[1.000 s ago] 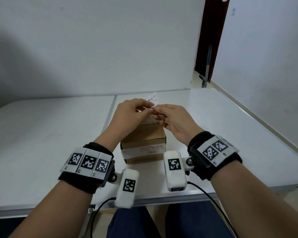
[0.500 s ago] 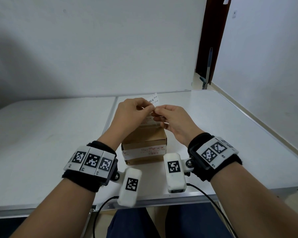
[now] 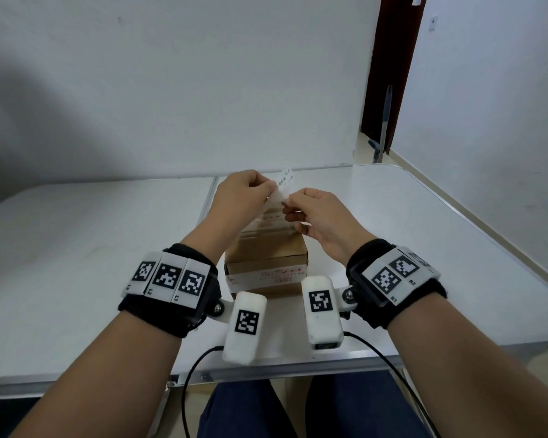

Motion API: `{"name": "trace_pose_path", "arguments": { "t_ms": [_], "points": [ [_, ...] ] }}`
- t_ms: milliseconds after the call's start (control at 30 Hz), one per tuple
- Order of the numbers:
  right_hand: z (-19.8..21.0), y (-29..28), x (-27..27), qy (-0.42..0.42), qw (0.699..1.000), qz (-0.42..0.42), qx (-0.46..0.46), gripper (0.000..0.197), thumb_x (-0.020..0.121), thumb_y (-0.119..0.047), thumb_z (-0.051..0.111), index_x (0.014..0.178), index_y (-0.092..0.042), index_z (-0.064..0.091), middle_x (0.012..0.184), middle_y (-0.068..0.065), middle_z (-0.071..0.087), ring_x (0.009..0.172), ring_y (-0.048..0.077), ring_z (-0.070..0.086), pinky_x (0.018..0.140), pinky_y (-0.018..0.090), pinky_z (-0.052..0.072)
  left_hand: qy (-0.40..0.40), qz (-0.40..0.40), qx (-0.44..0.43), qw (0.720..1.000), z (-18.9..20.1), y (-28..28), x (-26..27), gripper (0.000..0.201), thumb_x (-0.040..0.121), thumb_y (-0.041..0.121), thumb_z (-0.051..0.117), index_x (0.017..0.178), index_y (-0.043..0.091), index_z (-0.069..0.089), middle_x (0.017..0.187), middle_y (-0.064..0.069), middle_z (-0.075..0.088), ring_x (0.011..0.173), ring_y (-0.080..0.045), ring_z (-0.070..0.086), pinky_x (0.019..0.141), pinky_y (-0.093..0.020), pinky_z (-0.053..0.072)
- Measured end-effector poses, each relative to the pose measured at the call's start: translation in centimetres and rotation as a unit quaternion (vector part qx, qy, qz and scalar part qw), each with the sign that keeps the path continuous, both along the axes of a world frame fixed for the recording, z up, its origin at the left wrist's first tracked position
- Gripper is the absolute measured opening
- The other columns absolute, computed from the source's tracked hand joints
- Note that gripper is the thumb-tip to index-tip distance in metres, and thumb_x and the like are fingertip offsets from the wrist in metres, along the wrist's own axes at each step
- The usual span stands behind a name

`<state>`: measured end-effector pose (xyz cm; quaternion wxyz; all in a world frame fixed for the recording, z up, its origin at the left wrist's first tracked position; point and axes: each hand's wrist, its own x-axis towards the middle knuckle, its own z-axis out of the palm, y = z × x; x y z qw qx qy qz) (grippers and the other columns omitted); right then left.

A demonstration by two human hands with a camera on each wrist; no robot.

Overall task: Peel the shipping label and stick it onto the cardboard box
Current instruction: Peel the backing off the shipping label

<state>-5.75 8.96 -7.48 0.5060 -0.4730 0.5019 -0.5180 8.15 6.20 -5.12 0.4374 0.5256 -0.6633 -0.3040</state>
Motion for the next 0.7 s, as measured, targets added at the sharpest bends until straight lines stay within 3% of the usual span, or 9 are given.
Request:
{"name": "trace_pose_path", "arguments": {
  "t_ms": [100,233,367,467,567,700],
  "points": [
    [0.0,-0.1,-0.1,-0.002,1.000,0.013,-0.001,0.016,0.088,-0.011,0.057,0.072,-0.014,0.057,0.071,-0.002,0.062,0.067,0.010,0.057,0.062,0.021,0.046,0.035,0.010,0.025,0.999,0.2,-0.6,0.0,0.018,0.092,0.025,0.053,0.084,0.013,0.063,0.081,0.000,0.061,0.074,-0.016,0.054,0.064,-0.024,0.045],
    [0.3,0.1,-0.4,-0.015,0.999,0.038,0.003,0.018,0.088,-0.008,0.055,0.071,-0.013,0.054,0.069,-0.001,0.060,0.065,0.010,0.054,0.060,0.020,0.045,0.063,0.033,0.032,0.997,0.3,-1.3,0.2,0.019,0.094,0.028,0.050,0.088,0.013,0.060,0.080,0.003,0.057,0.075,-0.016,0.053,0.067,-0.026,0.044],
    [0.4,0.2,-0.6,-0.031,0.998,0.047,-0.002,0.017,0.089,-0.009,0.055,0.072,-0.013,0.057,0.074,0.000,0.063,0.068,0.012,0.058,0.063,0.022,0.047,-0.025,0.065,-0.058,0.996,0.3,-1.2,0.0,0.022,0.096,0.031,0.046,0.102,0.015,0.059,0.087,0.007,0.058,0.076,-0.010,0.052,0.061,-0.022,0.041],
    [0.4,0.1,-0.6,-0.072,0.997,0.037,-0.001,0.019,0.095,-0.023,0.052,0.084,-0.010,0.062,0.081,0.004,0.068,0.074,0.016,0.064,0.067,0.026,0.050,-0.058,0.056,-0.121,0.989,0.3,-0.9,-0.2,0.020,0.096,0.029,0.047,0.098,0.012,0.059,0.080,0.010,0.057,0.068,-0.003,0.049,0.057,-0.013,0.037],
    [0.8,-0.1,-0.4,-0.096,0.995,0.014,-0.003,0.046,0.095,-0.050,0.045,0.098,-0.008,0.062,0.085,0.006,0.069,0.073,0.017,0.067,0.066,0.026,0.054,-0.091,0.035,-0.146,0.984,0.4,-0.7,-0.7,0.022,0.097,0.028,0.047,0.099,0.010,0.060,0.084,0.005,0.061,0.067,-0.004,0.050,0.057,-0.011,0.037],
    [1.1,-0.5,0.0,-0.061,0.998,-0.004,-0.028,0.048,0.094,-0.046,0.052,0.111,-0.002,0.063,0.093,0.006,0.068,0.080,0.016,0.067,0.068,0.023,0.054,-0.103,0.012,-0.148,0.983,0.3,-0.4,-1.3,0.023,0.097,0.028,0.046,0.099,0.010,0.059,0.084,0.002,0.061,0.067,-0.007,0.049,0.056,-0.016,0.037]
  ]
}}
